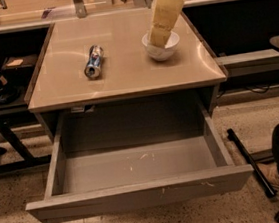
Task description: Place redbull can into top drawer
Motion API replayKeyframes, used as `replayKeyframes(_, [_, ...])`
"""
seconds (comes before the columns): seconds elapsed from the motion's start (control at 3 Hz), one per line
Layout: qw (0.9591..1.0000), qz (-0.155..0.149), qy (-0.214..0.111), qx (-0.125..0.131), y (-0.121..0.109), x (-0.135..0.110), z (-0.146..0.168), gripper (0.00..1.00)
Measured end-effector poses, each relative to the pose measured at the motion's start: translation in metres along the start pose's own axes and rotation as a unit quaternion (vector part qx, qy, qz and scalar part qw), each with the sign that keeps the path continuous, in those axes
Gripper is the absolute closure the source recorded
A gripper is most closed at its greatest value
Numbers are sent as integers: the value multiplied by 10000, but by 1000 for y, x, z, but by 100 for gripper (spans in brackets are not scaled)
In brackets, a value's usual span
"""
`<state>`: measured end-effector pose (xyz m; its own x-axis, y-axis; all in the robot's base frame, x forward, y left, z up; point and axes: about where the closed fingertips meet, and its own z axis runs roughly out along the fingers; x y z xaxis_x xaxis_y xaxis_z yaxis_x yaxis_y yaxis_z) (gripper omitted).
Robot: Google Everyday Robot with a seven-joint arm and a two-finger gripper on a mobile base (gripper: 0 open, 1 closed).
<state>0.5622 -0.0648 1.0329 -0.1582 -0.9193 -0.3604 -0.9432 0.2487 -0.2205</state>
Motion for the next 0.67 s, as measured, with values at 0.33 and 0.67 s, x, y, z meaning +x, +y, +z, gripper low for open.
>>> replayKeyframes(0.33, [9995,58,-308,-21,-1,-3,11,0])
replayKeyframes(0.67, [9955,136,-914,-207,-11,-43,37,0])
